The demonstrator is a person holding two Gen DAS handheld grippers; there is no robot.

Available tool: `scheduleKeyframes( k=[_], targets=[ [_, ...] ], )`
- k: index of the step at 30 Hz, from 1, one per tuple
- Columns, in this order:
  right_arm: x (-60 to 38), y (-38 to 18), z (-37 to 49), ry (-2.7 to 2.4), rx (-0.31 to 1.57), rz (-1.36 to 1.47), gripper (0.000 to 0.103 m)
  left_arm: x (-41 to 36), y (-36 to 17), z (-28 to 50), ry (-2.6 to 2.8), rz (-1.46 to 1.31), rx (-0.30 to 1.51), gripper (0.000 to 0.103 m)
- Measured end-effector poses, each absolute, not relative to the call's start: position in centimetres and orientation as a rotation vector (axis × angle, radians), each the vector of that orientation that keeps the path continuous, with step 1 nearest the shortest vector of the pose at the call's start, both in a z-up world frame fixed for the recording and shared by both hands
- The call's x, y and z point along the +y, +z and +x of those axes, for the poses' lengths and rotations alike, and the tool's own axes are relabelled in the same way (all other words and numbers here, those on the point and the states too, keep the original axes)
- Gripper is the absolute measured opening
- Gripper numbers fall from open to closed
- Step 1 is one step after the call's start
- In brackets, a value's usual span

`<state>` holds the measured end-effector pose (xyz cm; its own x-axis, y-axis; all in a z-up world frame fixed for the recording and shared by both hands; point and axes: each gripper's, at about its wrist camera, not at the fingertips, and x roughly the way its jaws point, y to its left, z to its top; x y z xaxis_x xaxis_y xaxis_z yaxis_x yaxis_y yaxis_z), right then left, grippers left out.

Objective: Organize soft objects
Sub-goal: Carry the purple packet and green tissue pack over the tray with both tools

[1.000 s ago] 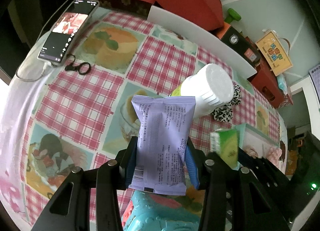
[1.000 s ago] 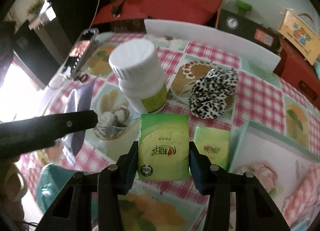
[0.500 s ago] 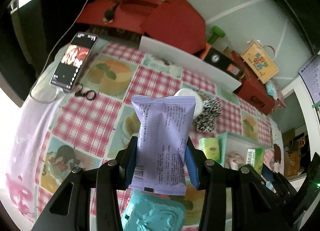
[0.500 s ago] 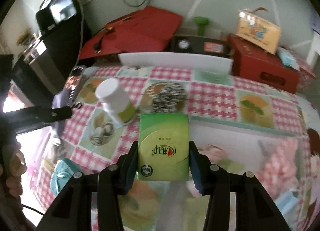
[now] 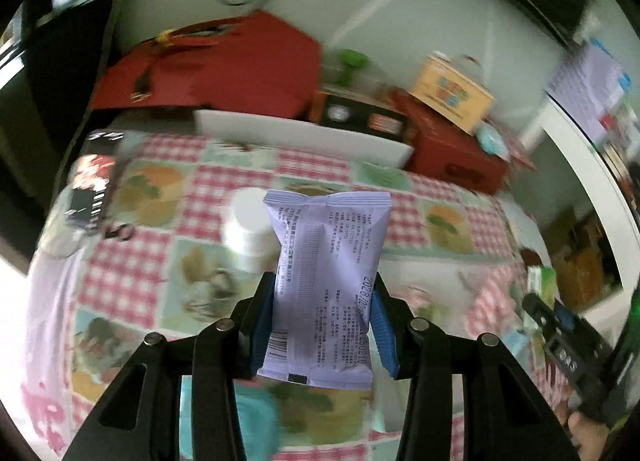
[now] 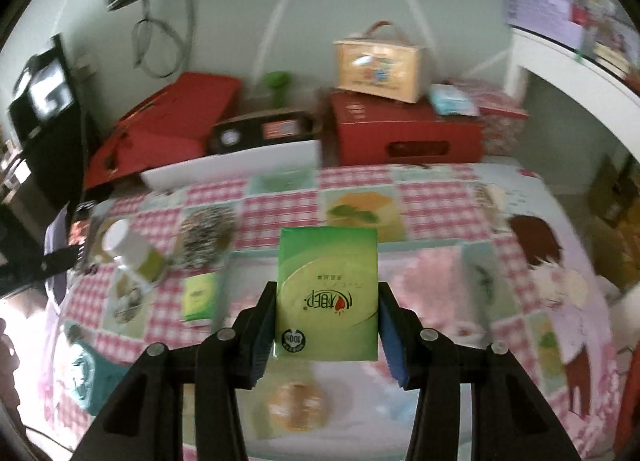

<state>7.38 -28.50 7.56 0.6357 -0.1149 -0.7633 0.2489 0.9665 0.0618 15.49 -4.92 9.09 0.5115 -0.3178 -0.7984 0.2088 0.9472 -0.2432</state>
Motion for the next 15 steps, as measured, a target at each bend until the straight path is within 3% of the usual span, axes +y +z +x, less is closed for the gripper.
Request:
scheduleKeyframes(
  k=[15],
  targets=[
    [-36.4, 7.2, 3.7, -0.396, 0.855, 0.298, 0.05, -18.3, 4.3, 11.5, -0.543, 0.149, 1.073, 0.046]
  ],
)
